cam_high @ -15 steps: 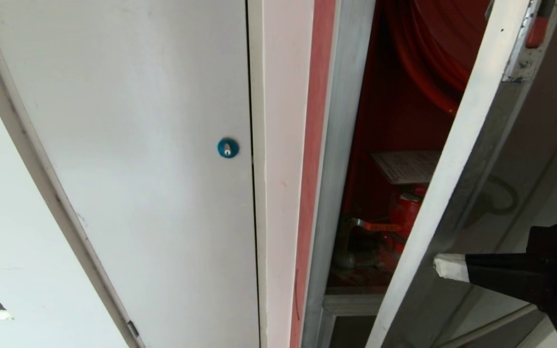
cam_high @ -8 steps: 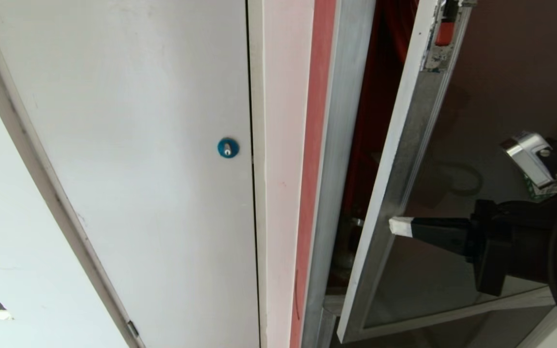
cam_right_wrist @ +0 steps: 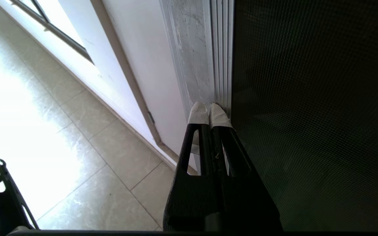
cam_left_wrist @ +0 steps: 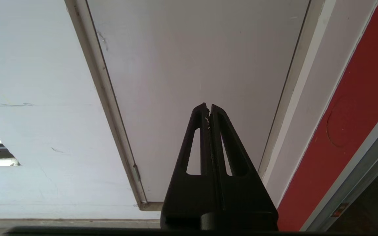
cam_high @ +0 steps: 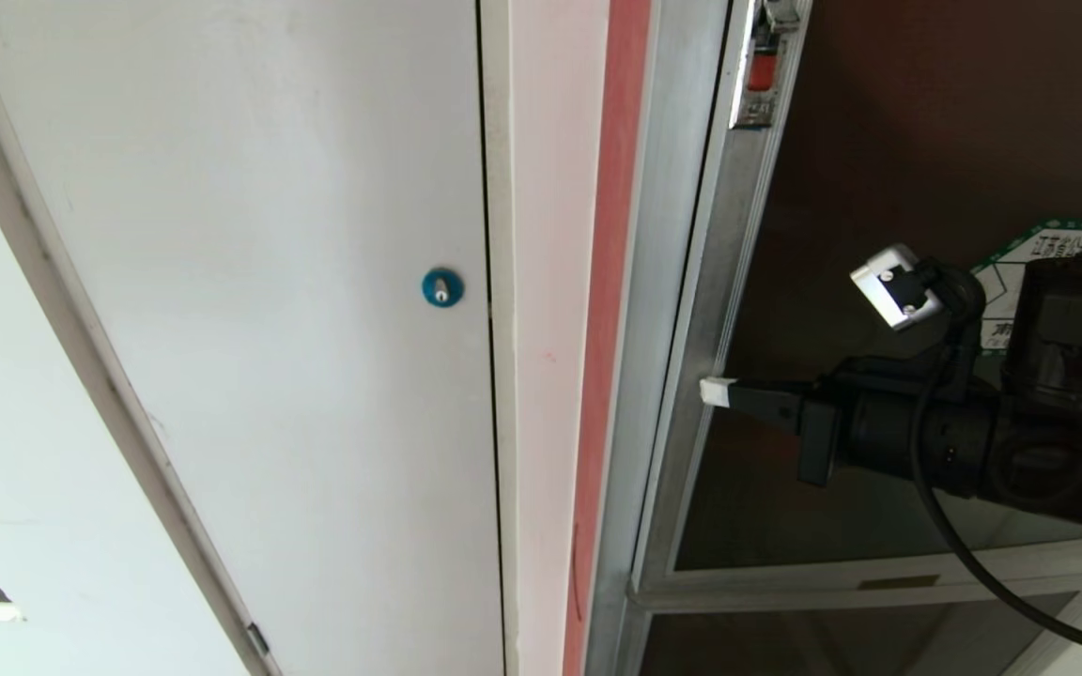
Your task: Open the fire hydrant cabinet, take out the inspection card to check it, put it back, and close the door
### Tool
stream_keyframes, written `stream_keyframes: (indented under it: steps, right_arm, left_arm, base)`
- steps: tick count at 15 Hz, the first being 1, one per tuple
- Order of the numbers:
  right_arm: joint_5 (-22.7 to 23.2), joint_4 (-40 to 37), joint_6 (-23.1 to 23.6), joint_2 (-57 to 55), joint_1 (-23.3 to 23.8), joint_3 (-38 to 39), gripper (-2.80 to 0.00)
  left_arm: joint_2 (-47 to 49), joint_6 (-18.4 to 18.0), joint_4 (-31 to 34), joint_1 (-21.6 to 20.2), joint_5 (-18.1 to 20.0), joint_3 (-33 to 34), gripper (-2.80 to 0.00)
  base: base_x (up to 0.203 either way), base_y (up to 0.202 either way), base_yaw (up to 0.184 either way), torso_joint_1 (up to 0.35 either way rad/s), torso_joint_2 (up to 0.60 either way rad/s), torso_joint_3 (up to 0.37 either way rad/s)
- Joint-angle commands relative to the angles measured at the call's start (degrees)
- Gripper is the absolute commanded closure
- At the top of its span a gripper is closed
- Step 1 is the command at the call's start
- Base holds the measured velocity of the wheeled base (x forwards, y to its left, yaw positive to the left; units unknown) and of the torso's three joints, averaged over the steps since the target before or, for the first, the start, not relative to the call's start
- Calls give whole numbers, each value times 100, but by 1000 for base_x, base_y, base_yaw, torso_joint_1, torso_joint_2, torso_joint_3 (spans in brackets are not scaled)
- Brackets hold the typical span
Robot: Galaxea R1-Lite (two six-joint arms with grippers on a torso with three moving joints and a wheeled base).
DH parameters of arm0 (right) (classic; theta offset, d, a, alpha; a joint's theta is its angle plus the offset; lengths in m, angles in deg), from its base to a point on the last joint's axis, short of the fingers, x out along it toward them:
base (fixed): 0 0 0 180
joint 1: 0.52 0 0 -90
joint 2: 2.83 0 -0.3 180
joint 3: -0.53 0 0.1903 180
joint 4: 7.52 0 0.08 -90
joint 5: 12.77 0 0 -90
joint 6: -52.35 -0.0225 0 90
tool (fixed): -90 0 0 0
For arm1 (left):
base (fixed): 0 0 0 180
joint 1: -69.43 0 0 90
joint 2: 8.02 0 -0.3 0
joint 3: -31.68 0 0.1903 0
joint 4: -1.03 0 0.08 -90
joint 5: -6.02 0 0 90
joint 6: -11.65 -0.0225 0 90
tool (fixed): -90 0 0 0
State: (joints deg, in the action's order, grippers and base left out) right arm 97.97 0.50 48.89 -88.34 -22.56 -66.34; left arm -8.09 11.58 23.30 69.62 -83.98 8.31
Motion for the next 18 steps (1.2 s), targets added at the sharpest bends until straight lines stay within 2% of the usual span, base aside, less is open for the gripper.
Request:
stream_keyframes:
  steps: [1,9,13,18]
  right_arm:
    - [-46,25,-5,-268,4,-156,0]
    - [-402,51,-11,-801,21,-774,0]
    - [-397,58,-49,-673,16,-713,0]
    - [-370,52,-320,-90,-102,-366,0]
  left_arm:
    - [7,-1,-4,-1,0,62,0]
    - [7,-1,-4,-1,0,62,0]
    - [7,-1,-4,-1,0,62,0]
    - [7,-1,-4,-1,0,62,0]
  base:
    - [0,0,0,0,0,0]
    - [0,0,0,0,0,0]
    - [0,0,0,0,0,0]
    - [0,0,0,0,0,0]
